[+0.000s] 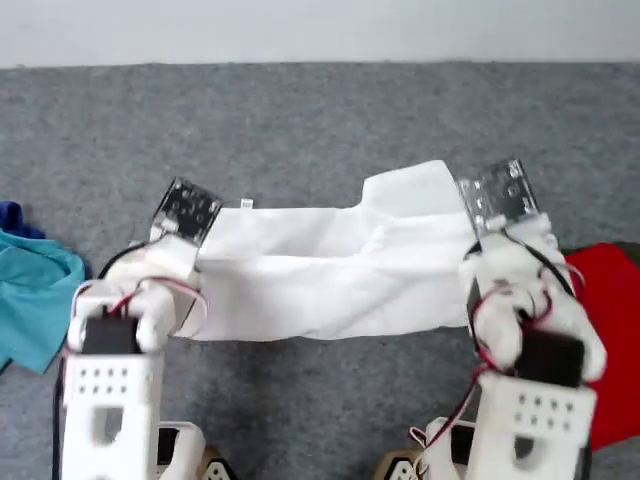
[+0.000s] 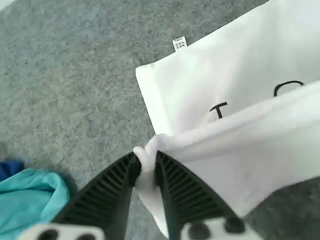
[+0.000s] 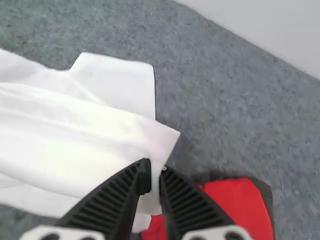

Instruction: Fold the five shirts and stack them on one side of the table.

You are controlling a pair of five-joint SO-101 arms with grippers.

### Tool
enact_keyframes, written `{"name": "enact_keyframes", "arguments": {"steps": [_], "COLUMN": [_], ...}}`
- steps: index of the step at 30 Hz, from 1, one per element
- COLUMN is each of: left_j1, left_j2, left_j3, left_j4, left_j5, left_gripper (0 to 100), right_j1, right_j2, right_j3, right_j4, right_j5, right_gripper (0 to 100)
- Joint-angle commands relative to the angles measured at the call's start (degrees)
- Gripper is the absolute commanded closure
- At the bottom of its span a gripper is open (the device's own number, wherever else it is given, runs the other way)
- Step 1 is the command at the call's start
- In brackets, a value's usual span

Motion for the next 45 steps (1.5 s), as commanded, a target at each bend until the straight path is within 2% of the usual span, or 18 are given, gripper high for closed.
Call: {"name": "enact_keyframes", "arguments": {"steps": [1, 4, 11, 24, 28, 45], "left_j1": [-0.18, -0.18, 0.18, 0.26, 0.26, 0.26], "left_j2": [8.44, 15.03, 31.3, 58.99, 62.15, 62.95], "left_j3": [-3.91, -6.46, -14.9, -35.03, -36.09, -35.91], "left_j4": [-6.95, -11.87, -20.4, -21.1, -21.1, -21.01], "left_j5": [4.84, 8.7, 9.14, 9.14, 9.14, 9.05], "left_gripper": [99, 99, 99, 99, 99, 98], "right_j1": [-2.42, -3.38, -3.12, -3.38, -3.21, -3.03], "right_j2": [4.62, 8.31, 17.71, 33.8, 38.2, 67.65], "right_j3": [1.76, 2.9, 2.9, 2.73, 1.23, -26.29], "right_j4": [-7.34, -13.23, -22.46, -36.0, -39.52, -38.2], "right_j5": [-0.09, -2.29, -2.46, -2.46, -2.46, -2.29], "right_gripper": [98.8, 98.8, 98.8, 98.8, 98.8, 98.8]}}
